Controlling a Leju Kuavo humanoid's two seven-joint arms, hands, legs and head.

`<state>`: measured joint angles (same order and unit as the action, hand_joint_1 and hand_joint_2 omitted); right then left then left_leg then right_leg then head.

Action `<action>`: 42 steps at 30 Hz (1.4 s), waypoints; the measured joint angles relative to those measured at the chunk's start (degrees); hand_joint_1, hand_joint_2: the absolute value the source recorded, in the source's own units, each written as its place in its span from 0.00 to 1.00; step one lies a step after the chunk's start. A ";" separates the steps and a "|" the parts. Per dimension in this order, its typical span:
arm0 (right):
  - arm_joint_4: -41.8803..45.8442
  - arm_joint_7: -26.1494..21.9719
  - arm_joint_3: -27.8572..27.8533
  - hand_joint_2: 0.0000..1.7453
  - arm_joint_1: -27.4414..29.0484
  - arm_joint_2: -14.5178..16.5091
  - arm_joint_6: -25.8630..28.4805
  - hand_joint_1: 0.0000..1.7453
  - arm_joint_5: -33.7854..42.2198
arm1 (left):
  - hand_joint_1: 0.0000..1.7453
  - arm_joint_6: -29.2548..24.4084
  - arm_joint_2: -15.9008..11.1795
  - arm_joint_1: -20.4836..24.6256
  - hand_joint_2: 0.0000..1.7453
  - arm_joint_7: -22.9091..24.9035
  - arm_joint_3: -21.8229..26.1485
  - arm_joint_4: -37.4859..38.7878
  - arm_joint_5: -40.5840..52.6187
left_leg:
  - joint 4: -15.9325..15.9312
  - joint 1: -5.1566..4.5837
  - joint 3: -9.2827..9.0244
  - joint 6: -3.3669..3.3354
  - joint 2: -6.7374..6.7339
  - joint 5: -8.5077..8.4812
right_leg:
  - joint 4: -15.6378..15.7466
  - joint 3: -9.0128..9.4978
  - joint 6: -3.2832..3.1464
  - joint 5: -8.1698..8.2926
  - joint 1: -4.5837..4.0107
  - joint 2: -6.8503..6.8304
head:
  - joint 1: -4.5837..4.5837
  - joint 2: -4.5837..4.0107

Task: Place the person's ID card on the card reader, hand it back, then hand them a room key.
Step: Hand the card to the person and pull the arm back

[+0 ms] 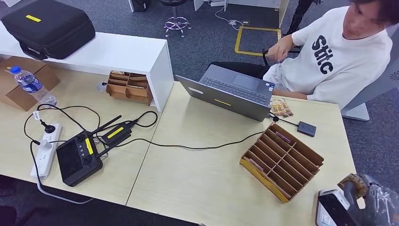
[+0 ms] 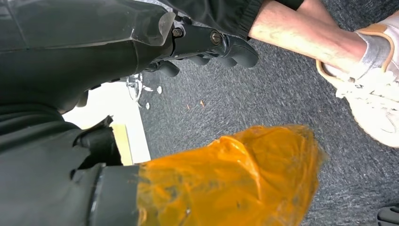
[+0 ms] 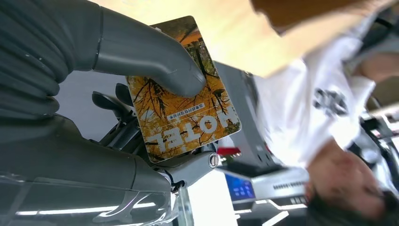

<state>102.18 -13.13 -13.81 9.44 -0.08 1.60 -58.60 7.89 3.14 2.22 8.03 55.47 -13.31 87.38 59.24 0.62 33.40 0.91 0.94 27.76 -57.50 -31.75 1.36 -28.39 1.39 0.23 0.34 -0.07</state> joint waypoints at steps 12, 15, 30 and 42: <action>7.91 -6.28 4.63 1.00 -0.64 -3.51 -1.52 1.00 13.72 | 0.00 0.04 0.26 0.00 0.00 0.01 0.68 0.00 0.07 | 0.00 0.00 0.01 0.00 0.02 0.00 | 0.00 0.00 0.00 0.00 0.00 -0.01 | -0.01 0.00; 8.14 -6.40 4.76 1.00 -0.64 -3.65 -1.51 1.00 13.75 | 0.00 0.05 0.33 0.00 0.00 0.01 0.70 0.00 0.07 | 0.00 0.00 0.01 0.00 0.02 0.00 | 0.00 0.00 0.00 0.00 0.00 -0.01 | 0.00 0.00; -6.91 6.45 23.58 1.00 -29.77 -7.18 -7.01 1.00 5.55 | 0.00 2.27 -0.65 1.01 0.00 -0.70 -2.08 0.00 0.22 | -0.01 0.03 0.19 0.04 -0.01 -0.50 | -0.06 -0.25 -0.05 0.46 -0.03 0.06 | 0.00 0.00; -14.00 9.57 28.64 1.00 -36.73 -8.70 -8.39 1.00 3.67 | 0.00 2.55 -1.03 0.94 0.00 -0.92 -3.74 0.00 0.22 | -0.02 0.01 0.48 0.03 -0.07 -0.46 | -0.04 -0.49 -0.05 0.46 -0.02 0.12 | 0.01 0.00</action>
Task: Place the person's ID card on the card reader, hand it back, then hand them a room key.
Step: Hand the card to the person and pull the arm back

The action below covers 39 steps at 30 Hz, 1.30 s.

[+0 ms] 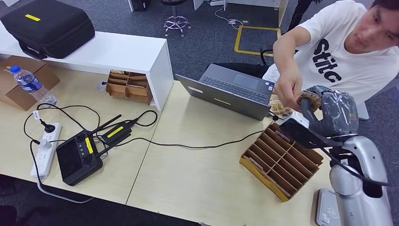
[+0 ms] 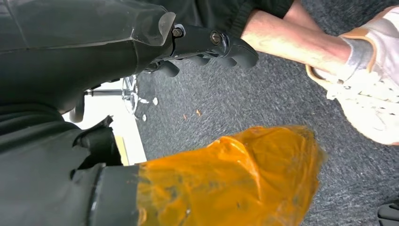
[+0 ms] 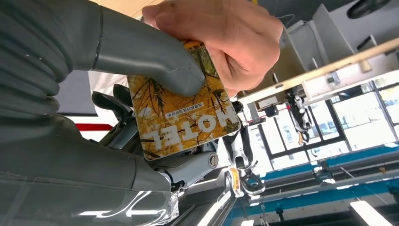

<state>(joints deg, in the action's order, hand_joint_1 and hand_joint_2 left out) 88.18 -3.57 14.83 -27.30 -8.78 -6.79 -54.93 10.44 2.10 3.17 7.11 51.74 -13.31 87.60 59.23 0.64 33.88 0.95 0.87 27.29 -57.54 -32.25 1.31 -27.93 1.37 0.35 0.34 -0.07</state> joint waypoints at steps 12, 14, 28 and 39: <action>-20.44 2.85 3.90 1.00 -11.64 4.73 0.59 0.00 -4.94 | 0.00 0.43 -0.01 0.16 0.00 -0.05 -3.52 0.00 0.00 | 0.00 0.01 0.01 0.02 0.12 -0.11 | -0.05 0.00 -0.04 0.06 -0.01 -0.13 | -0.01 0.00; -21.26 2.88 4.02 1.00 -11.55 5.15 1.49 0.00 -5.83 | 0.00 0.41 -0.01 0.17 0.00 -0.05 -3.71 0.01 0.00 | 0.00 0.01 0.03 0.02 0.11 -0.09 | -0.04 -0.02 -0.04 0.05 -0.01 -0.12 | -0.01 0.00; -16.95 0.62 3.40 1.00 -7.63 5.79 3.71 0.00 -6.94 | 0.00 0.18 0.03 0.00 0.00 -0.02 -3.82 0.01 -0.09 | 0.01 0.01 0.03 0.01 0.11 -0.09 | -0.02 -0.05 -0.04 0.05 -0.01 -0.12 | -0.01 0.00; -4.37 -0.58 1.26 1.00 -0.89 5.39 4.80 0.00 -5.39 | 0.00 -0.28 0.15 -0.16 0.00 0.16 -3.80 0.02 -0.20 | 0.00 0.01 0.04 0.01 0.07 -0.05 | -0.01 -0.08 -0.04 0.04 -0.01 -0.10 | -0.02 0.00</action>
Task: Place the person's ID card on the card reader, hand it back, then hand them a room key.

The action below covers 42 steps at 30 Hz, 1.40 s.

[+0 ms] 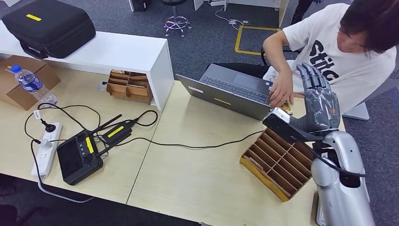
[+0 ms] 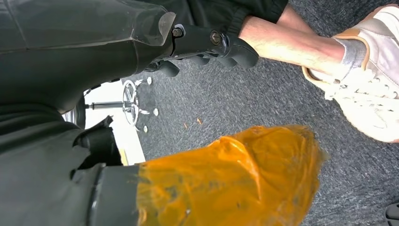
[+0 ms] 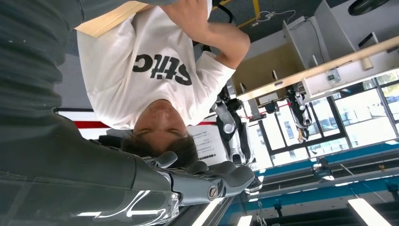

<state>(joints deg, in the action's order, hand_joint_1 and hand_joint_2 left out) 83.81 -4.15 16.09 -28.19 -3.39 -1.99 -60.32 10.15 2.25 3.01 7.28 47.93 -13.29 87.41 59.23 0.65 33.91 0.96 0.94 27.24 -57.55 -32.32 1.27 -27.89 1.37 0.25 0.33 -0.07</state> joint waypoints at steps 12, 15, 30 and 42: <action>17.99 -5.55 -1.95 1.00 15.80 -0.66 5.11 0.00 6.28 | 0.00 -1.44 0.70 -0.59 0.00 0.85 1.56 0.00 -1.15 | 0.00 0.00 0.00 0.02 0.10 0.20 | 0.03 0.02 0.01 -0.21 0.00 -0.07 | 0.02 0.00; 23.32 -7.69 -3.37 1.00 23.09 -0.66 5.13 0.00 11.22 | 0.00 -1.95 0.95 -0.75 0.00 1.19 2.54 0.00 -1.71 | 0.00 0.00 0.00 0.01 0.10 0.29 | 0.04 0.03 0.02 -0.28 0.00 -0.08 | 0.01 0.00; 30.23 -8.35 -6.88 1.00 37.85 0.31 4.41 0.00 6.80 | 0.00 -2.42 1.36 -0.75 0.00 1.53 4.81 -0.02 -0.99 | -0.01 0.00 -0.05 0.05 0.02 0.30 | 0.03 0.08 -0.01 -0.30 0.00 -0.04 | 0.00 0.00; 29.60 -7.94 -6.30 1.00 37.64 0.90 4.48 0.00 6.16 | 0.00 -2.40 1.36 -0.73 0.00 1.53 4.81 -0.01 -0.90 | -0.01 0.00 -0.05 0.05 0.03 0.31 | 0.03 0.09 -0.01 -0.30 0.00 -0.04 | 0.00 0.00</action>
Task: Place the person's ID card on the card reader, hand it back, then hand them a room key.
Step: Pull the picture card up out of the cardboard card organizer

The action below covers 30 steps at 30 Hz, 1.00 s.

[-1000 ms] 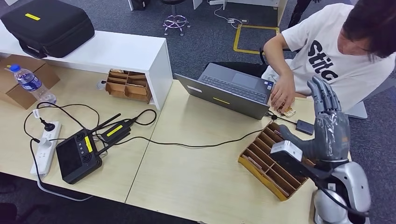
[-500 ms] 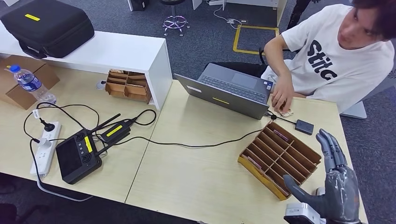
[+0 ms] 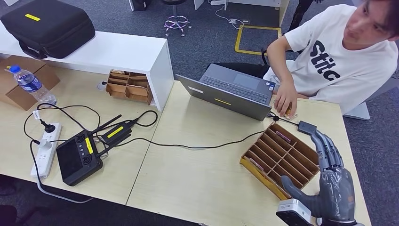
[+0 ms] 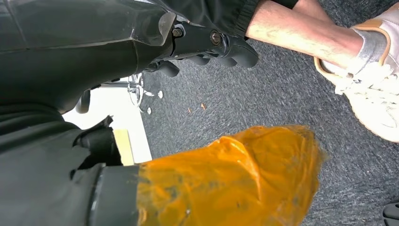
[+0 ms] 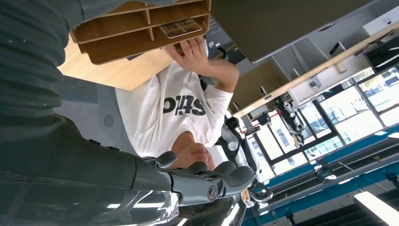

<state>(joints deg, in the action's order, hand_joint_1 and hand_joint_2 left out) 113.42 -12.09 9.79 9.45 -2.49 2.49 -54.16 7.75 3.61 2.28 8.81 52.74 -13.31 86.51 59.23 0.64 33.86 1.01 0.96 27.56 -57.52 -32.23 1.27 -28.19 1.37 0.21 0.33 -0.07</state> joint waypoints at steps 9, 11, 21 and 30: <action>-0.33 0.69 0.32 1.00 -0.19 0.01 -0.81 0.00 -0.46 | 0.00 0.11 0.00 -0.01 0.00 -0.16 0.00 0.00 0.26 | -0.01 0.01 0.00 0.00 -0.01 0.00 | -0.01 0.02 0.00 0.00 -0.01 0.01 | 0.01 0.00; -1.95 3.39 0.91 1.00 -1.59 0.30 -3.40 0.00 -2.87 | 0.00 0.55 -0.02 0.03 0.00 -0.69 -0.02 0.01 0.77 | -0.04 0.02 0.00 0.01 -0.07 0.00 | -0.02 0.04 -0.02 0.01 -0.03 0.07 | 0.01 0.00; -24.76 7.66 5.38 1.00 -15.64 5.25 -1.68 0.00 -8.29 | 0.00 1.53 -0.50 1.07 0.00 -1.54 -0.58 -0.01 1.09 | -0.04 0.06 -0.08 0.08 0.01 -0.22 | -0.05 0.06 -0.11 0.15 -0.06 0.01 | 0.01 0.00; -28.25 7.67 6.16 1.00 -17.00 5.79 -1.66 0.00 -8.22 | 0.00 1.54 -0.63 1.03 0.00 -1.55 -0.60 0.01 1.09 | -0.04 0.05 -0.04 0.08 0.00 -0.18 | -0.04 0.01 -0.11 0.13 -0.05 0.02 | 0.00 0.00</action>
<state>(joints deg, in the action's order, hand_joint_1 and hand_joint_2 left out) 85.17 -4.42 15.94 -7.55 3.30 0.83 -62.38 9.29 2.98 3.31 7.26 52.14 -13.30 87.60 59.18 0.69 33.83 1.08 0.96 27.38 -57.56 -32.22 1.15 -28.07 1.32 0.23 0.33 -0.07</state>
